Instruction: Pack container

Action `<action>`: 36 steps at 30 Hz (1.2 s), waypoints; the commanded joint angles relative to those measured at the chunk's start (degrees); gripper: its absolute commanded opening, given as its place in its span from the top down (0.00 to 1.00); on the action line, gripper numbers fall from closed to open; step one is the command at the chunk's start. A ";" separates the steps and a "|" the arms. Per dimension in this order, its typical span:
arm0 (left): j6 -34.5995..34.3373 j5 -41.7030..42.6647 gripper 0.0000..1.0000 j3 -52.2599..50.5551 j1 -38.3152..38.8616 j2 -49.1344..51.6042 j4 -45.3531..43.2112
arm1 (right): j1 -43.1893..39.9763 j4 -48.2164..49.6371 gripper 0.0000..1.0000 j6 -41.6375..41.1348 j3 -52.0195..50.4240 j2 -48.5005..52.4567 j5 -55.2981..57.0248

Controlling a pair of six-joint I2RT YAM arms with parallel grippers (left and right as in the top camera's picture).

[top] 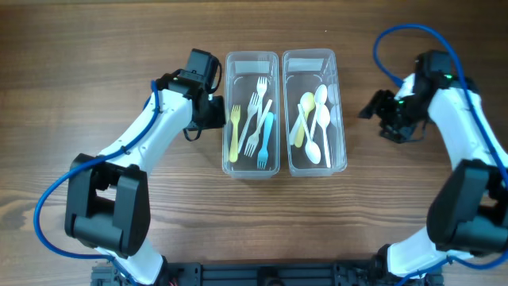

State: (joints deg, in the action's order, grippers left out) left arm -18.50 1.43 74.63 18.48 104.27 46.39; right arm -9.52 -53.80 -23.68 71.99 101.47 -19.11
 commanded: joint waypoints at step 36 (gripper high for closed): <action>6.32 -8.41 0.00 16.13 -7.78 -45.40 31.95 | 8.96 -17.68 0.00 28.17 23.21 -51.98 4.15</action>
State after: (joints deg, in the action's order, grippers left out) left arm -12.86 -6.20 90.96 10.96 59.02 78.30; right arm -0.62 -71.44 3.14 95.59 49.43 -15.99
